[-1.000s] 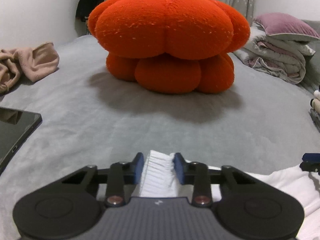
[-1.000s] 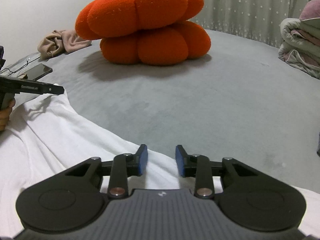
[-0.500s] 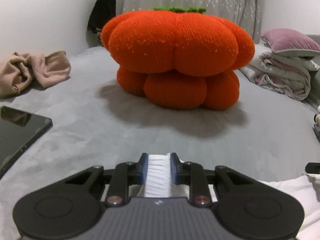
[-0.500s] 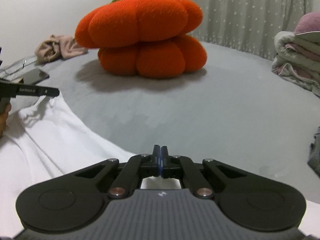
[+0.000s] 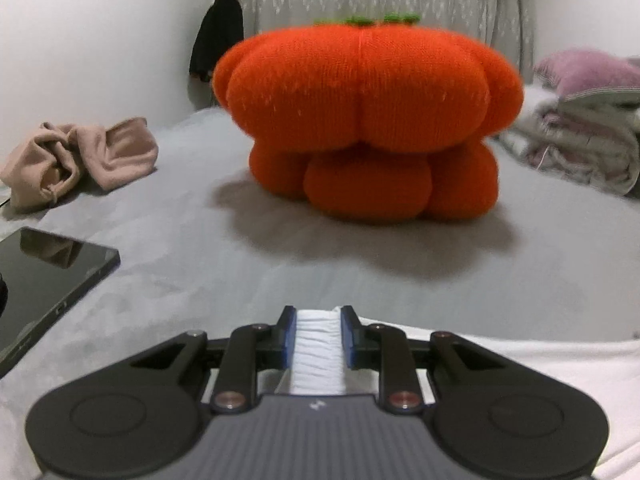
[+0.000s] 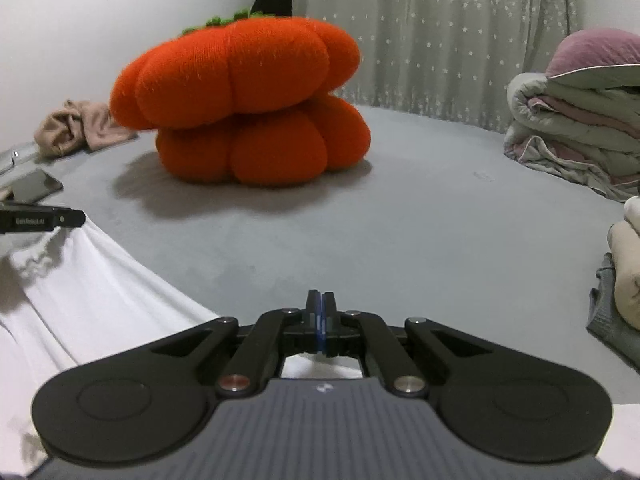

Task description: Fold clothes

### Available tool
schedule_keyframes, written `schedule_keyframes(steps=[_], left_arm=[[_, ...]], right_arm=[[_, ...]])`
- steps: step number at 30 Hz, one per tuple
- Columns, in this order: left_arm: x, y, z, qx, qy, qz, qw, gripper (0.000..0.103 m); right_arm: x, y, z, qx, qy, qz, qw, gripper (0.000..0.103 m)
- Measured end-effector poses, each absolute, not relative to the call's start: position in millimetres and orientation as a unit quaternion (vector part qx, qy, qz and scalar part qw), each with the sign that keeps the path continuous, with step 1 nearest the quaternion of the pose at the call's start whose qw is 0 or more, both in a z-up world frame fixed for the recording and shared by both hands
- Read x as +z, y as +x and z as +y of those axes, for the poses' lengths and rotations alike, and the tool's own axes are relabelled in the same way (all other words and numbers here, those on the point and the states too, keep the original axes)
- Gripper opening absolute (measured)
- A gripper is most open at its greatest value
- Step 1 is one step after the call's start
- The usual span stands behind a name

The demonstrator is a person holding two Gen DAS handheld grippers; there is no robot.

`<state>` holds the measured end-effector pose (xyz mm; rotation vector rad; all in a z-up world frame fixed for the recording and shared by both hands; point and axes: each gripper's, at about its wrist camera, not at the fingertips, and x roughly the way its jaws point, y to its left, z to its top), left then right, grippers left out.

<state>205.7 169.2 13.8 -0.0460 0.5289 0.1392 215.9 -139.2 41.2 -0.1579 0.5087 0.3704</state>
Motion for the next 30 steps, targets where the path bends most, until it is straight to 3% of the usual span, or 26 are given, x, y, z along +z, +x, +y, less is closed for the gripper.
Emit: schedule_keyframes(steps=[5,6,8,10,12,13,14,22,30], left_arm=[[9.9,210.0,165.6,0.082,-0.005,0.279,0.957,0.033],[10.2,209.6,165.1,0.086,-0.002,0.279,0.957,0.04],[11.7,208.4,165.5,0.092,0.0,0.277,0.957,0.054],[14.2,206.5,166.6,0.092,-0.004,0.274,0.957,0.068],[17.2,204.4,167.7,0.092,-0.01,0.27,0.958,0.072],[18.9,203.4,167.7,0.092,-0.012,0.268,0.959,0.073],[20.6,202.9,167.0,0.093,-0.013,0.266,0.959,0.074],[43.6,191.1,150.7,0.089,-0.023,0.256,0.962,0.082],[69.9,163.2,115.9,0.038,-0.008,0.26,0.965,0.083]], right_arm=[[33.2,218.8,-134.8,0.168,-0.095,0.267,0.944,0.0],[32.8,218.6,-134.6,0.164,-0.097,0.268,0.944,0.0],[32.6,218.2,-134.5,0.157,-0.099,0.269,0.945,0.013],[33.6,218.4,-136.3,0.153,-0.095,0.269,0.946,0.014],[34.2,218.7,-138.3,0.15,-0.09,0.27,0.947,0.024],[34.3,218.2,-138.6,0.148,-0.089,0.269,0.948,0.041],[35.2,217.6,-138.5,0.146,-0.09,0.266,0.949,0.049],[51.4,211.2,-133.3,0.144,-0.097,0.246,0.954,0.051],[86.3,188.7,-142.1,0.14,-0.101,0.26,0.95,0.058]])
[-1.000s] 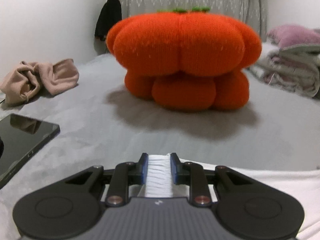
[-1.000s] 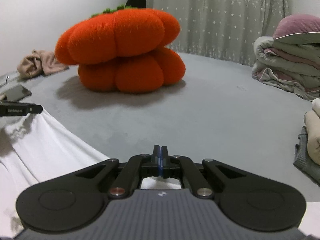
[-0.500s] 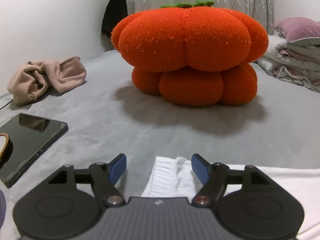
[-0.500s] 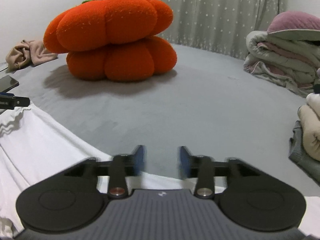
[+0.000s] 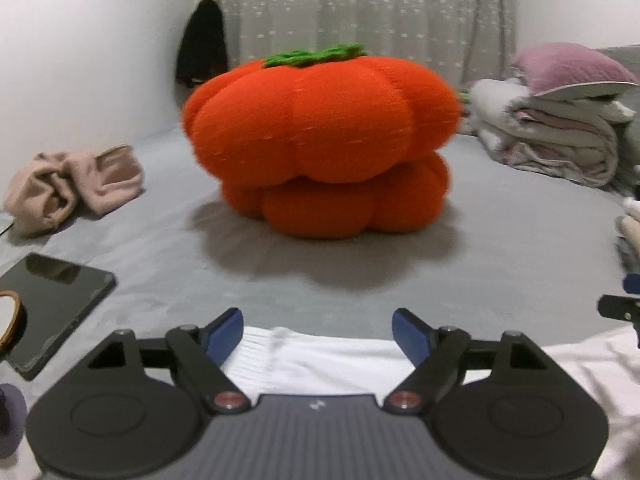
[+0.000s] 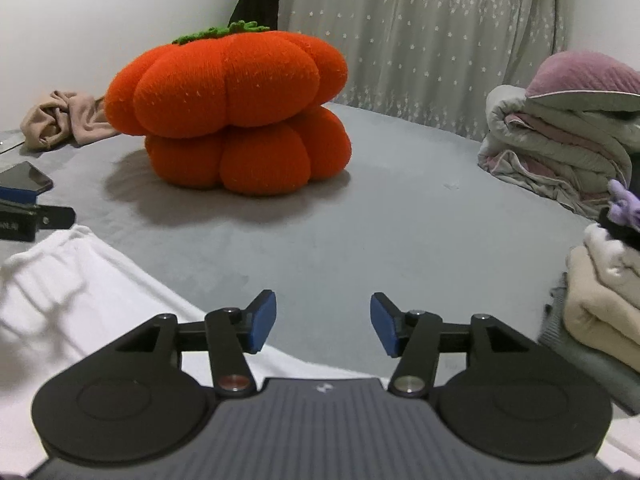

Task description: Fold clothes

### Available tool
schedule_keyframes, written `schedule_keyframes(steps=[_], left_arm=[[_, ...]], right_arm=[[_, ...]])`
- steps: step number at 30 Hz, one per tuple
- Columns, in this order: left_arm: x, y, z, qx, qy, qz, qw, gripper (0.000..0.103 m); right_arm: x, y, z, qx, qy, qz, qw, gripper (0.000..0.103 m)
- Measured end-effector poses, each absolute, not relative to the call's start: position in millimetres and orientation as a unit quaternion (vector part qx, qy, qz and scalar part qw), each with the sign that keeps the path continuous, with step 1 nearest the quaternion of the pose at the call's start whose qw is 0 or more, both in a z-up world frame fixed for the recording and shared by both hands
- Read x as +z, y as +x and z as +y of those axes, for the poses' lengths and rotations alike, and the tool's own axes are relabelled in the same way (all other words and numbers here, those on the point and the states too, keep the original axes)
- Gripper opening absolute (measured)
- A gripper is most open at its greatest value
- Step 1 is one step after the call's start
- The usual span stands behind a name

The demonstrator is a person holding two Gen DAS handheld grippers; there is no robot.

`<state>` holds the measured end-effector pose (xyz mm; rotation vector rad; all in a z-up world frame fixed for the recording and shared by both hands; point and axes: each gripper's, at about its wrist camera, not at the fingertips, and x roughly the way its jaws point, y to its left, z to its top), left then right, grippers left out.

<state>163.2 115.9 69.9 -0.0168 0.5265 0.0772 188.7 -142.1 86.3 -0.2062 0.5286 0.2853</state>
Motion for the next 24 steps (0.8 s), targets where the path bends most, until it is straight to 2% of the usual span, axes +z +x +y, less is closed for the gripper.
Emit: schedule_keyframes(steps=[11,22,24], left_arm=[[68.3,125.4,65.2,-0.065,-0.011,0.283,0.957,0.081],[26.3,90.1,-12.4,-0.222,0.123,0.299,0.92,0.051],[21.1,88.7,-17.7,-0.226,0.141,0.3,0.916,0.049]], right_arm=[[103.5,144.1,-206.5,0.096,-0.084,0.319,0.939,0.059],[74.6,112.9,-303.1,0.028,0.112,0.421,0.9,0.059],[68.7,108.0,-313.4,0.017,0.123,0.427,0.896,0.059]])
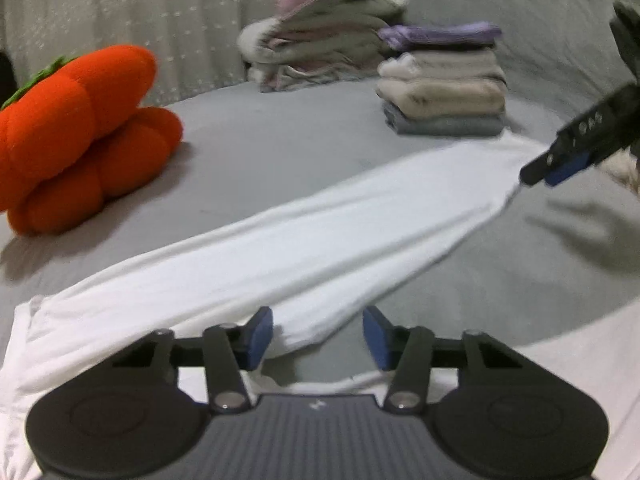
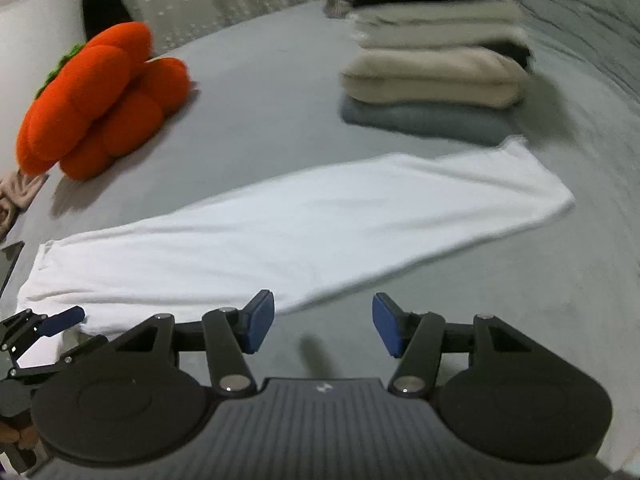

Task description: Fold clothes

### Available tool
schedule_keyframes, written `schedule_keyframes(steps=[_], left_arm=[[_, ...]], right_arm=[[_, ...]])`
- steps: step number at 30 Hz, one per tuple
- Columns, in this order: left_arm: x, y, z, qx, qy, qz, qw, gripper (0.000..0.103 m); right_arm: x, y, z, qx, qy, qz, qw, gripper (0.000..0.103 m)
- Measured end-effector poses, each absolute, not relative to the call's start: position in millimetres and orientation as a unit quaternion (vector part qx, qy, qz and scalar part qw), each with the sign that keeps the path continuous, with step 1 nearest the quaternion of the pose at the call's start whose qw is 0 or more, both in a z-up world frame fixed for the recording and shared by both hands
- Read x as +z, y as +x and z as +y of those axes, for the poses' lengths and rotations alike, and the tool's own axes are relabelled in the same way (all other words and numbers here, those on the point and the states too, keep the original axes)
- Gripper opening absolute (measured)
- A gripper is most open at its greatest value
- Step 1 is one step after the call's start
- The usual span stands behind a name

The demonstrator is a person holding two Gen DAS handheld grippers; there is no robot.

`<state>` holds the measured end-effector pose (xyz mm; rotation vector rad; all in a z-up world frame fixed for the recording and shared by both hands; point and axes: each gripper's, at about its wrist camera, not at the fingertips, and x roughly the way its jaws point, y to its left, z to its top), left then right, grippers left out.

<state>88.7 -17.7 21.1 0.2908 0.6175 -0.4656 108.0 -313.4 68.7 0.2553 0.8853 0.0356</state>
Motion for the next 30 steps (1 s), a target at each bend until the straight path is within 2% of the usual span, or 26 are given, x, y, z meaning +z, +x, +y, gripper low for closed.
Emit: schedule_keyframes(steps=[5,6,7,8,20,28,30], left_arm=[[18.3,92.4,-18.5,-0.233,0.139,0.31,0.911,0.037],[18.3,93.1,-19.0,-0.232,0.139,0.311,0.911,0.025],[18.4,93.6,-19.1,-0.229,0.14,0.313,0.911,0.008],[18.6,93.7,-18.1,-0.222,0.142,0.315,0.912,0.002],[20.2,83.2,-6.2,-0.254,0.153,0.347,0.89,0.002],[21.4,89.1,-4.5,-0.252,0.132,0.345,0.894,0.008],[19.9,87.7,-5.5,-0.252,0.136,0.341,0.896,0.008]], right_arm=[[48.9,104.2,-344.6,-0.02,0.196,0.427,0.883,0.059],[48.2,105.1,-350.5,-0.021,0.216,0.424,0.879,0.059],[48.4,106.4,-355.3,-0.023,0.231,0.42,0.877,0.059],[50.0,108.1,-358.7,-0.026,0.236,0.415,0.878,0.059],[57.9,114.4,-386.3,-0.103,0.202,0.378,0.897,0.059],[44.4,112.7,-428.9,-0.169,0.228,0.336,0.898,0.058],[40.9,110.9,-437.2,-0.18,0.235,0.323,0.899,0.051]])
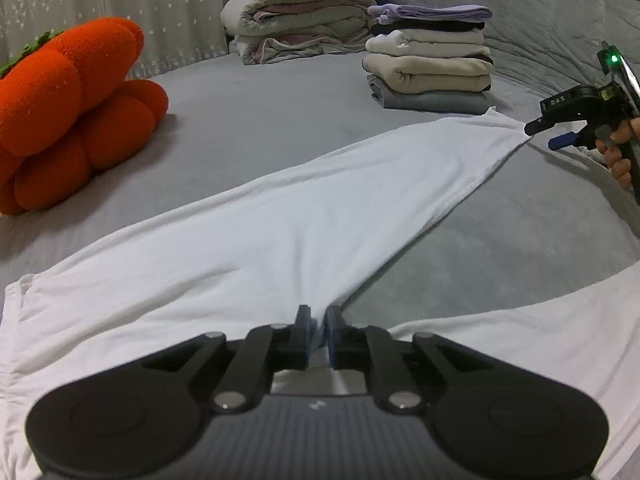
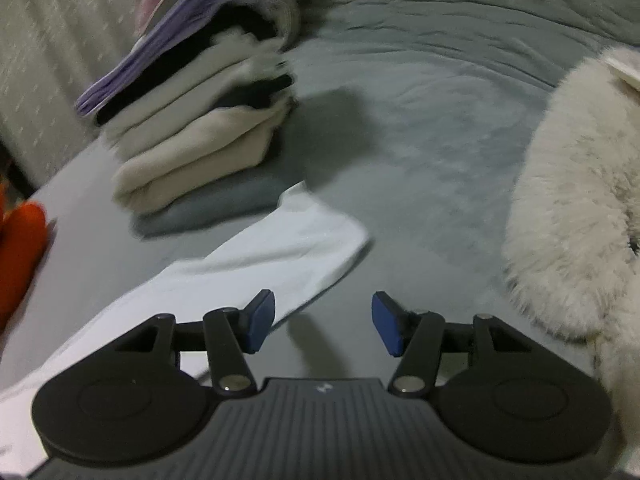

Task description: Fold clothes

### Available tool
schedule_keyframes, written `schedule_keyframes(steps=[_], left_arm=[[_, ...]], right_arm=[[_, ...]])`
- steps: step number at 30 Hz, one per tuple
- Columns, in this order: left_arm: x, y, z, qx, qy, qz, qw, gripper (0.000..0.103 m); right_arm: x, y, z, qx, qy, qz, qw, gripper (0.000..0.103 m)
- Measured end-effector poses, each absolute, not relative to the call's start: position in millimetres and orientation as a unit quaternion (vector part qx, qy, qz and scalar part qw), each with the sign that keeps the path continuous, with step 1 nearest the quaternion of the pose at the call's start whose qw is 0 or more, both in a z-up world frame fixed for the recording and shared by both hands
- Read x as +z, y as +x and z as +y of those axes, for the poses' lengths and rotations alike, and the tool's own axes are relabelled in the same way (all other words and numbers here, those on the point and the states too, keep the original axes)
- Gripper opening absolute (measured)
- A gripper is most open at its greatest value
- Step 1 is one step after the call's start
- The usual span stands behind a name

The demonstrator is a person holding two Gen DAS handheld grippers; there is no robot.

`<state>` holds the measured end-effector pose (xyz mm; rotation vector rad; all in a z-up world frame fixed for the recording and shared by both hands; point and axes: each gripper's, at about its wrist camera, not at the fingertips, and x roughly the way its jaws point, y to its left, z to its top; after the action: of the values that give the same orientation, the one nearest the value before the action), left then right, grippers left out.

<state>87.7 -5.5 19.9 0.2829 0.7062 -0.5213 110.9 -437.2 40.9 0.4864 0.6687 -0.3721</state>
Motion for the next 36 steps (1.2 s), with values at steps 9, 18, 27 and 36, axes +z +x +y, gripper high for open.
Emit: schedule_keyframes(steps=[9,18,27,36], left_arm=[[22.1,84.4,-2.2,-0.269,0.151,0.34,0.888,0.002],[25.7,93.9,0.2,-0.286,0.131,0.348,0.883,0.013],[20.3,95.8,-9.9,-0.309,0.113,0.338,0.882,0.014],[17.1,100.7,-10.2,-0.314,0.112,0.346,0.877,0.015]], right_arm=[[38.3,113.6,-449.9,-0.218,0.22,0.321,0.895,0.0],[61.6,126.6,-457.1,-0.182,0.204,0.285,0.919,0.054],[37.9,179.6,-453.8,-0.157,0.112,0.293,0.936,0.044],[30.0,201.7,-457.8,-0.191,0.033,0.292,0.936,0.0]])
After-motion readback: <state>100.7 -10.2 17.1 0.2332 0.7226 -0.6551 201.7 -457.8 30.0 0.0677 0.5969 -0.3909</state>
